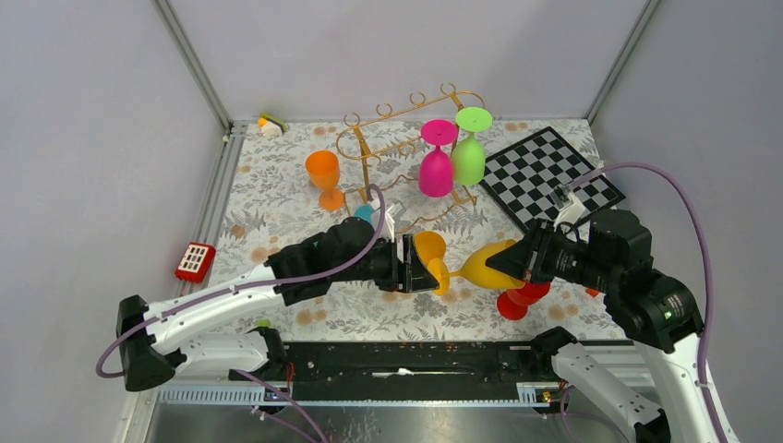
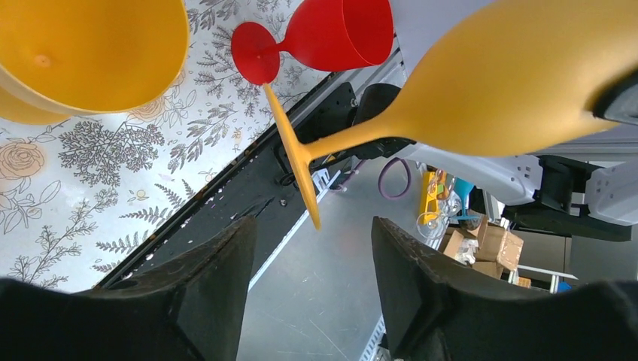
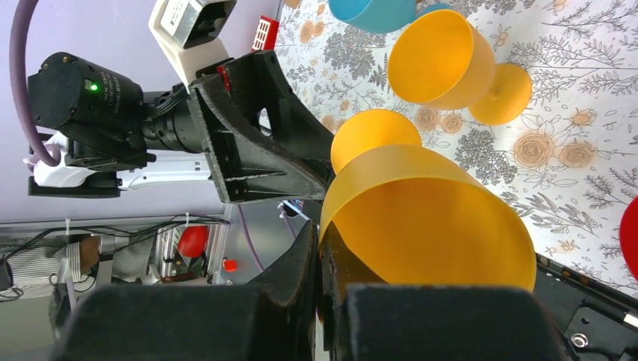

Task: Place the wine glass upside down on the wine glass rack
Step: Turn the wine glass upside down at the wine rack.

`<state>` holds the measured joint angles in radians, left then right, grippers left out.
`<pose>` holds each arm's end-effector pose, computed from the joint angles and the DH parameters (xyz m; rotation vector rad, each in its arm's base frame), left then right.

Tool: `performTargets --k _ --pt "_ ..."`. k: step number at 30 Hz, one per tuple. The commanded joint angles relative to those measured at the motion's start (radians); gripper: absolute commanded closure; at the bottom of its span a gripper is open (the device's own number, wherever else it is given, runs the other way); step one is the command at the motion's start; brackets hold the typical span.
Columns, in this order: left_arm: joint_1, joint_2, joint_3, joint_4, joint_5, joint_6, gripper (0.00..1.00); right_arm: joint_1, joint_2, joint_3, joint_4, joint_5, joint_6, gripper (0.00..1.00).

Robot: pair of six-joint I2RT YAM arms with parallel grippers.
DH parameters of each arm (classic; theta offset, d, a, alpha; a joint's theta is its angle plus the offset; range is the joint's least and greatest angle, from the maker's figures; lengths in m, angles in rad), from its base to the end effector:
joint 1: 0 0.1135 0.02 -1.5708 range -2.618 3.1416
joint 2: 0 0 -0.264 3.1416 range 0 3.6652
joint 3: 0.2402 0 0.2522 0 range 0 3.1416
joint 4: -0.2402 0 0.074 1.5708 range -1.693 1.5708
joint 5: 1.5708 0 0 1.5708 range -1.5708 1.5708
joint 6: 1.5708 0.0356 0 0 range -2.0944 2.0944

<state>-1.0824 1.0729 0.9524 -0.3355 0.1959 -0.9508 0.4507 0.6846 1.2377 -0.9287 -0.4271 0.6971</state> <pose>0.1075 -0.2171 0.3276 0.2985 2.3381 -1.3687 0.0758 0.0531 0.4211 -0.0490 2.0980 1.1452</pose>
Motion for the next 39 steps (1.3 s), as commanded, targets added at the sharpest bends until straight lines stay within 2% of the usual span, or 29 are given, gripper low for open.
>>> performTargets --k 1,4,11,13,16,19,23,26,32,39 --pt "-0.014 0.029 0.066 0.03 -0.046 0.006 0.44 0.006 -0.004 -0.004 0.065 -0.052 0.029 1.0" --pt "-0.016 0.05 0.069 0.028 -0.055 0.012 0.57 0.005 -0.006 -0.005 0.071 -0.062 0.038 1.0" --pt "-0.017 0.061 0.08 -0.039 -0.1 0.033 0.96 0.005 -0.024 -0.053 0.108 -0.1 0.077 1.0" --pt "-0.017 0.049 0.077 -0.056 -0.12 0.038 1.0 0.005 -0.03 -0.063 0.106 -0.097 0.074 0.98" --pt "-0.017 0.013 0.068 -0.076 -0.158 0.049 1.0 0.005 -0.037 -0.082 0.104 -0.09 0.064 0.87" --pt "-0.017 -0.035 0.053 -0.09 -0.204 0.068 1.0 0.005 -0.037 -0.094 0.089 -0.084 0.051 0.59" --pt "-0.016 -0.113 0.031 -0.107 -0.282 0.124 1.0 0.005 -0.049 -0.096 0.052 -0.038 0.032 0.29" --pt "-0.016 -0.173 0.007 -0.108 -0.338 0.186 1.0 0.005 -0.069 -0.094 0.021 0.014 0.017 0.16" --pt "-0.016 -0.266 -0.024 -0.125 -0.424 0.242 1.0 0.005 -0.093 -0.109 -0.009 0.058 0.001 0.01" --pt "-0.016 -0.351 -0.078 -0.096 -0.349 0.242 1.0 0.005 -0.117 -0.153 -0.014 0.047 0.012 0.0"
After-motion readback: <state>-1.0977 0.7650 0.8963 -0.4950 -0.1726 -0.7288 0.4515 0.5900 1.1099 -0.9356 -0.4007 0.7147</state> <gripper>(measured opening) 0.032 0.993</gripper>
